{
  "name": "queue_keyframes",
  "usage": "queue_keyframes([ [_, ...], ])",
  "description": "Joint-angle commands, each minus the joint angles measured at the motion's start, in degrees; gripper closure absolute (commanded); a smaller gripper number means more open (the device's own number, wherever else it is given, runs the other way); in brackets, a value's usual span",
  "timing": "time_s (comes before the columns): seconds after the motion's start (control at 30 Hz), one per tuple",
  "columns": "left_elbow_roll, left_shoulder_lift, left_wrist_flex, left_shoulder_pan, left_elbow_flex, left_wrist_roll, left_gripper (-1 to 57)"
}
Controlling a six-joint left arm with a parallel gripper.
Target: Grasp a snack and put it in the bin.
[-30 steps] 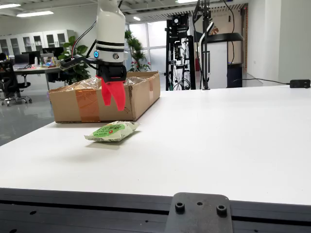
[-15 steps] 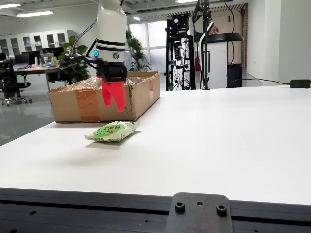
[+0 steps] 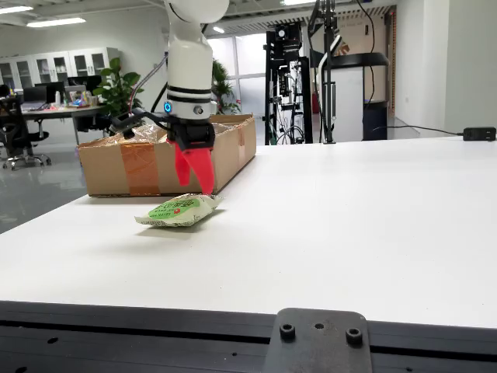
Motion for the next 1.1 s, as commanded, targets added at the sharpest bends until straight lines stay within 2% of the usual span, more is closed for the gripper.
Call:
queue_keyframes([
  [0.03, -1.1, 2.4, 0.0, 0.5, -2.5, 0.0, 10.8],
  [0.43, -2.2, 3.4, 0.1, 2.6, -3.3, 0.0, 10.3],
  [1.1, -2.4, -0.4, 0.2, 3.7, 3.8, 0.0, 9.7],
])
